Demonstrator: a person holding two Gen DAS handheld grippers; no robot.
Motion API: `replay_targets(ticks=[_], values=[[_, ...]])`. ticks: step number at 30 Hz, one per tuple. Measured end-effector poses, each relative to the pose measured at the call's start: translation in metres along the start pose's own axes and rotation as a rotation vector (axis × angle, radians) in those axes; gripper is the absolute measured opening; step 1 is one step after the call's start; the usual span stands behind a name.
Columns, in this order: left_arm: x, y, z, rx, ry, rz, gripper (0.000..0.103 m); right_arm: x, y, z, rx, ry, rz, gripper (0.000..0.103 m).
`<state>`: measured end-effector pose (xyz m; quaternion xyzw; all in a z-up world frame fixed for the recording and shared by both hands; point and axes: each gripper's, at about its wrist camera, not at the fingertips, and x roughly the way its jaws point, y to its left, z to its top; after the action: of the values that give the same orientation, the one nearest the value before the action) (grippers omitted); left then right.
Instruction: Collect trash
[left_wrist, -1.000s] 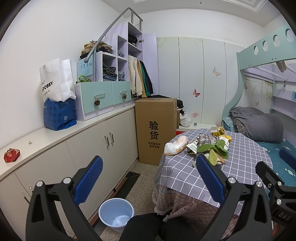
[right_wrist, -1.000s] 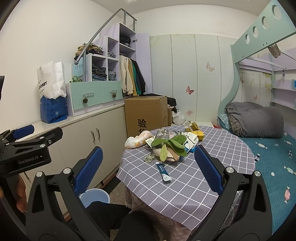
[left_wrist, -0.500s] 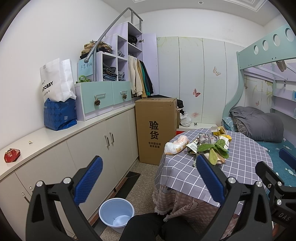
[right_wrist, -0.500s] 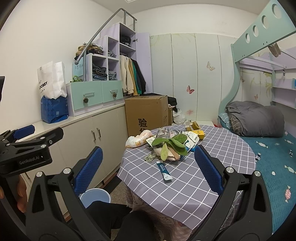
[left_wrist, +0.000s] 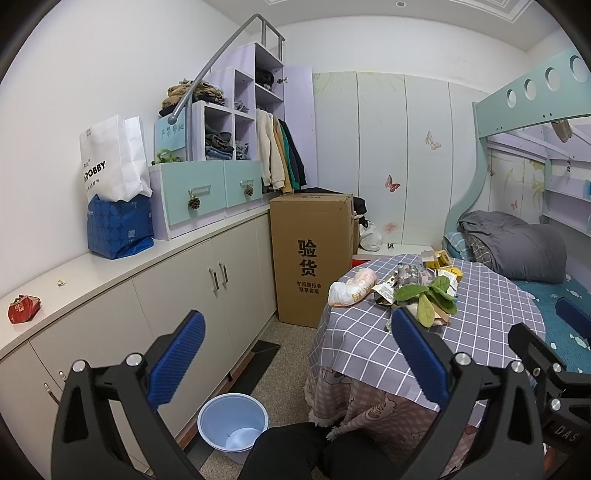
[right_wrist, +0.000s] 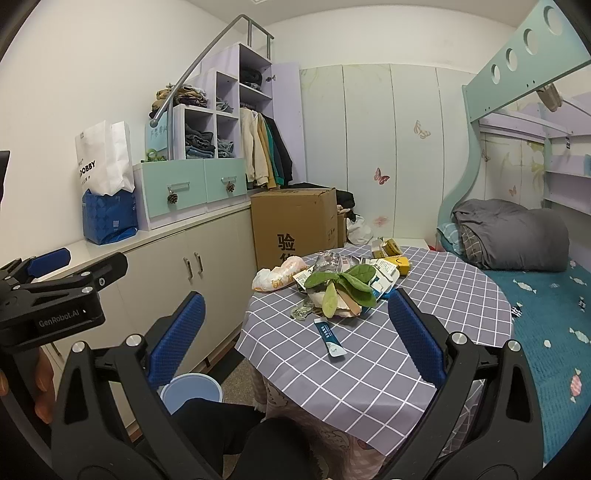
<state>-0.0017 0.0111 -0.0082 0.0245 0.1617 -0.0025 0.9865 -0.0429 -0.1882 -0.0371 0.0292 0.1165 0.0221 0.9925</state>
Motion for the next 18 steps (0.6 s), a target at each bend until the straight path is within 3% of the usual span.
replay_targets(ticks=[18], values=[[0.0, 0.0, -0.006, 0.004, 0.004, 0.0, 0.099, 0.001, -0.0014, -0.0009, 0.003, 0.01, 0.005, 0.097]])
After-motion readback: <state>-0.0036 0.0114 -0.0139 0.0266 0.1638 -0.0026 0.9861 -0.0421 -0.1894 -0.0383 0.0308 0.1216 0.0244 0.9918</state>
